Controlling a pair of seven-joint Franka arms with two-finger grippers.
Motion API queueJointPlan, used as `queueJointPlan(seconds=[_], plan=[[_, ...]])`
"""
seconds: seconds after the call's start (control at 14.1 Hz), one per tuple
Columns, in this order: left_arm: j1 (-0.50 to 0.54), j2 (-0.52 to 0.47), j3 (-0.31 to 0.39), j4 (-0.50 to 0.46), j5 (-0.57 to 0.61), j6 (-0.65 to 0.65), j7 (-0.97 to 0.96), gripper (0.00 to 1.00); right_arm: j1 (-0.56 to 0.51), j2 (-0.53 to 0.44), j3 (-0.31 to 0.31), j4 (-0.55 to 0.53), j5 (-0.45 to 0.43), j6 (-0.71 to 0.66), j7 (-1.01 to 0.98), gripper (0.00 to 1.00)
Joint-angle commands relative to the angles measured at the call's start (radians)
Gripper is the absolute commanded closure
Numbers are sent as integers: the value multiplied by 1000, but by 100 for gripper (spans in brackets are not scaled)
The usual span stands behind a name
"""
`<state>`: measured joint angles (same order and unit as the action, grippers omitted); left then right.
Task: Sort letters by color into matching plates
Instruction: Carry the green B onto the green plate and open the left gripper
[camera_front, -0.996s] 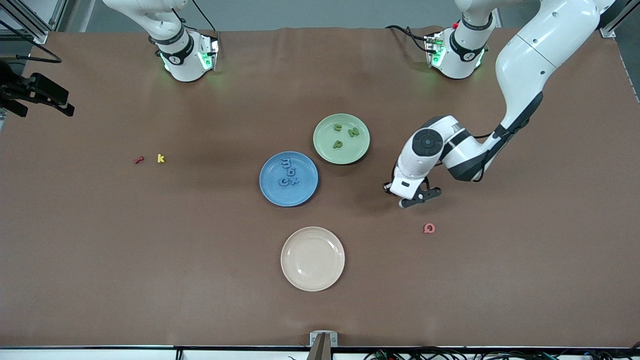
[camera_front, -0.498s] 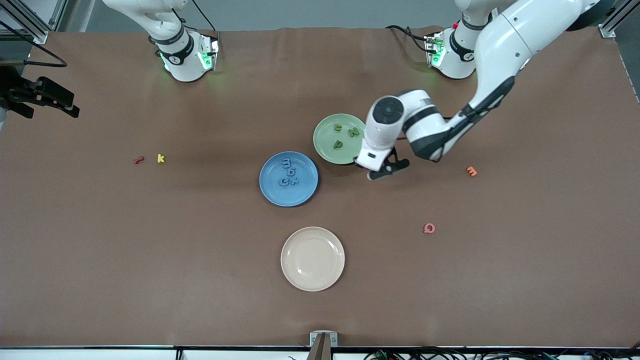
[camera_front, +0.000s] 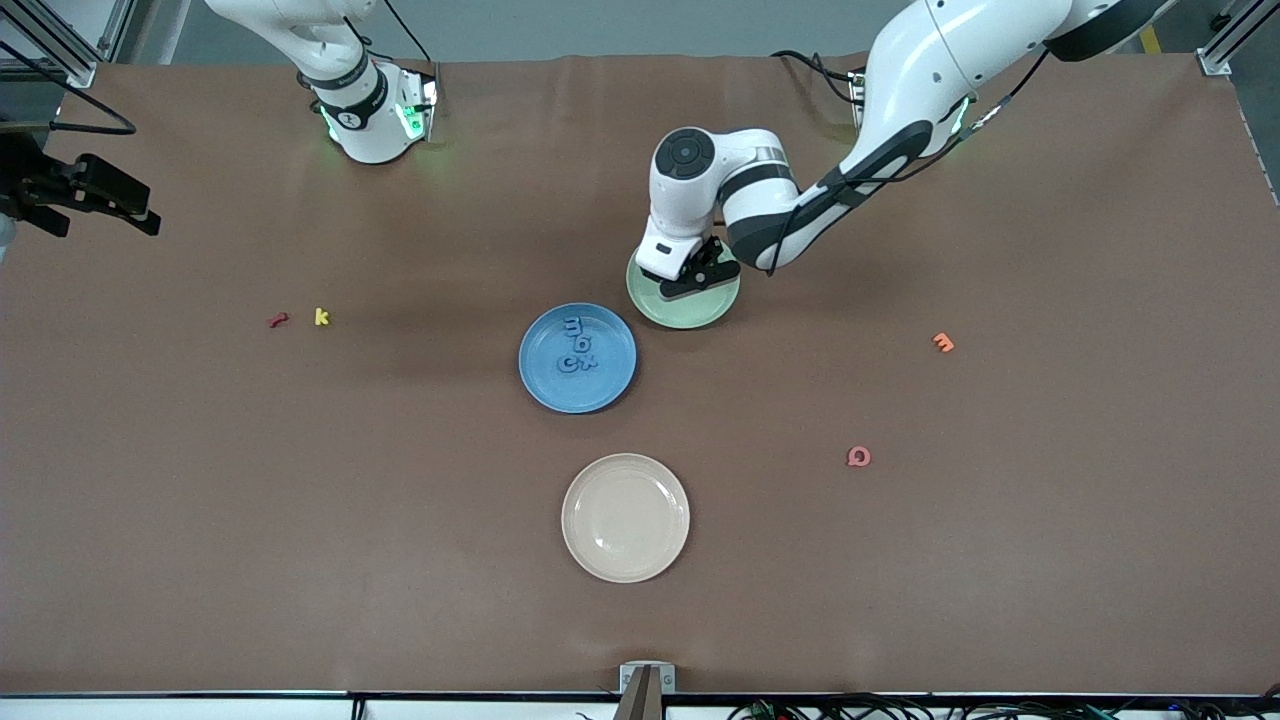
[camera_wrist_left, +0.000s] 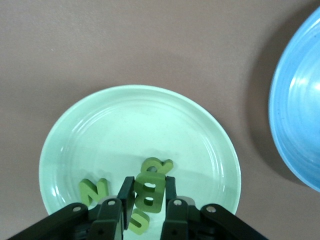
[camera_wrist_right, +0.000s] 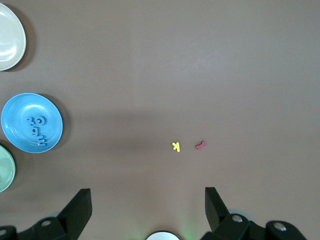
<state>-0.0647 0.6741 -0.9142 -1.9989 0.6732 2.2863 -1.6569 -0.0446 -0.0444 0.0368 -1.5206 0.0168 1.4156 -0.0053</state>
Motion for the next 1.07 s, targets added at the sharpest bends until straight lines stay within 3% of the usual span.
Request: queueJointPlan(seconds=[0.0,0.28,0.43,0.5,0.57,0.64,1.0], plan=[[-55,12,41,26,-12,-18,-10,83,0,-41,8,-44,5,8,-13,0],[-80,27,60,35,-12,-16,-10,80,52,-54,-44,-56,5,11,-13,0],[-83,28,60,34,-12,-16,-9,73,54,-54,-48,-56,5,11,-13,0],[-84,27,60,34,-12,-16,-6,46,52,-54,-48,-58,5,11,-13,0],[-83,25,58,34,-12,-16,-1,8,52,-54,-48,-58,5,11,-13,0],[-77,21,58,32,-12,-16,3,4,52,-55,-48,-58,5,11,-13,0],[-38,-8,55,61,-12,-18,5,3,52,-84,-48,-94,5,40,-15,0]])
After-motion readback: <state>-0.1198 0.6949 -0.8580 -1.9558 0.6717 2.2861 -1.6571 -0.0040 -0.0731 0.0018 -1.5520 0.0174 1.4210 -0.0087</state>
